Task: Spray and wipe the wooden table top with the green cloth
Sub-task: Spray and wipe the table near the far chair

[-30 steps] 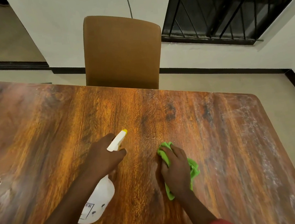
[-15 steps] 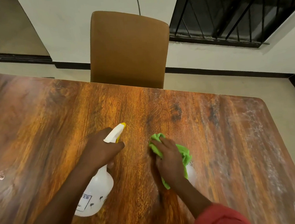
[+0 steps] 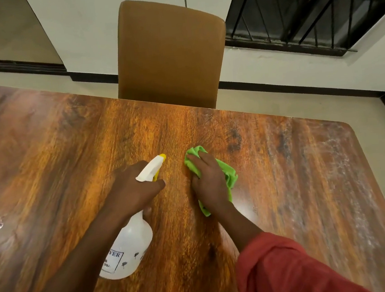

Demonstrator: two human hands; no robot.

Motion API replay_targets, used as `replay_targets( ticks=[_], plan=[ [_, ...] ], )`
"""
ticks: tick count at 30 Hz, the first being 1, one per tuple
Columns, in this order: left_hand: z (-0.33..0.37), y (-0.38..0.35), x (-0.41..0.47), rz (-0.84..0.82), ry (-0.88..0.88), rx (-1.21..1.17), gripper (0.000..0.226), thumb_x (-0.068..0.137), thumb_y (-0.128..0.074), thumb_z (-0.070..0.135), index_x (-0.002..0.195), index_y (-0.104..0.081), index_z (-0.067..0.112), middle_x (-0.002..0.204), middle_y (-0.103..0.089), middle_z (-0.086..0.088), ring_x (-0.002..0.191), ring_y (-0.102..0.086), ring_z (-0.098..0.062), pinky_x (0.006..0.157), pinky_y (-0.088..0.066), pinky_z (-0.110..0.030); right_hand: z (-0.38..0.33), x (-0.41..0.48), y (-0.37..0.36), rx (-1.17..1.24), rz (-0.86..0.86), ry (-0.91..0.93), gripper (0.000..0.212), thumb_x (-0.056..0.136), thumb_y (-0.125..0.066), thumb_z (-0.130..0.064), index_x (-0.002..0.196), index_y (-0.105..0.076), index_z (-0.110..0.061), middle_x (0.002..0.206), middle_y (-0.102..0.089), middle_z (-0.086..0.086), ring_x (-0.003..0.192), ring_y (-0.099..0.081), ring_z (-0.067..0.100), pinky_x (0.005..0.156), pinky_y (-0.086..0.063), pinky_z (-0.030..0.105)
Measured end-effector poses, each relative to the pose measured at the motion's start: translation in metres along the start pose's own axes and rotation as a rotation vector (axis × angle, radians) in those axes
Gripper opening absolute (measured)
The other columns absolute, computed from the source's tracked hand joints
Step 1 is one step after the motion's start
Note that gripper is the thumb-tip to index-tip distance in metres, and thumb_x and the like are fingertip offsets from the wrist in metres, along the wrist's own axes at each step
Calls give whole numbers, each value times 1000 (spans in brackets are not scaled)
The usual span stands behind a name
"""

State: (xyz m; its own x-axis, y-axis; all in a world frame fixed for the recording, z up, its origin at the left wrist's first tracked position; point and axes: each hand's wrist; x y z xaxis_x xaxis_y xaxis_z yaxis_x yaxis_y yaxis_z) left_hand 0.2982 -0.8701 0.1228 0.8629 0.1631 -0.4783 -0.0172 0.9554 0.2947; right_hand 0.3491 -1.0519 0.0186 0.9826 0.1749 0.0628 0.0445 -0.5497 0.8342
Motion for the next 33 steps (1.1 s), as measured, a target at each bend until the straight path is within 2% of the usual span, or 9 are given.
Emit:
replay_targets(
  ticks=[2,5,10,13,16,21,26,30,33],
  plan=[
    [-1,-2,3,-4,-7,26,31,83,-71,13,112,-61,19,70,-57,-12,38,-49,-25,49,-44,-32,-11,-12,-3,7,-19,72,48,78,-50,-12,124,-63,-15,129,-58,10,121,-50,26,105,-31,28],
    [5,-9,5,-2,-14,63,27,83,-70,14,108,-61,19,69,-58,-11,40,-50,-27,50,-45,-32,-16,-61,0,52,-78,179,47,79,-45,-19,121,-65,-19,124,-60,5,113,-55,22,97,-46,32],
    [23,-11,18,26,-74,128,24,83,-70,17,106,-63,14,71,-59,-9,47,-55,-28,51,-43,-29,-14,-79,1,4,-151,336,48,73,-49,-20,117,-67,-20,124,-62,7,118,-54,24,102,-41,35],
    [27,-10,21,35,-103,110,29,83,-70,17,111,-62,18,74,-59,-8,46,-55,-23,49,-42,-28,-6,-18,4,-12,-96,223,47,76,-51,-25,120,-66,-19,128,-60,10,119,-54,29,99,-45,41],
    [22,-9,17,17,-92,80,33,83,-71,17,114,-61,19,72,-57,-8,42,-53,-24,49,-42,-29,13,21,15,-28,-15,48,48,78,-49,-20,124,-63,-19,133,-56,11,125,-48,30,104,-36,39],
    [12,-3,14,-1,-80,75,35,84,-72,18,117,-60,18,70,-56,-12,39,-51,-23,49,-44,-30,24,55,14,-63,65,-52,43,85,-57,-10,128,-61,-17,137,-53,12,130,-42,28,109,-32,41],
    [12,2,16,40,-96,89,26,83,-71,16,107,-61,14,74,-58,-15,39,-53,-24,48,-43,-29,-11,4,-4,-59,-52,201,44,83,-51,-25,126,-61,-17,132,-57,11,124,-49,30,101,-40,43],
    [22,-4,22,64,-147,129,19,83,-72,20,98,-61,14,79,-60,-14,56,-56,-26,56,-44,-33,-8,-29,-3,-49,-133,358,42,80,-55,-24,120,-66,-17,128,-61,9,121,-52,26,101,-38,34],
    [28,-9,26,68,-159,130,18,82,-72,20,92,-60,11,75,-57,-13,60,-55,-26,58,-42,-33,8,25,1,-84,-48,260,42,81,-53,-17,122,-65,-17,129,-60,10,121,-53,28,100,-41,39]
  ],
)
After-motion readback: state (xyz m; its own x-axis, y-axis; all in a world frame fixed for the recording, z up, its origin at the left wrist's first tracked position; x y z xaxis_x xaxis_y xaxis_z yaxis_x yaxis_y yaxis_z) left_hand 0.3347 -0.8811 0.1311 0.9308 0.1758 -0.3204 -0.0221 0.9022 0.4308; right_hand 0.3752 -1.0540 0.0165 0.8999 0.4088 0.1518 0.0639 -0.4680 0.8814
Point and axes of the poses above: each hand's wrist, its own x-axis towards the middle knuckle, its own y-axis out of the back of the hand, z = x × y
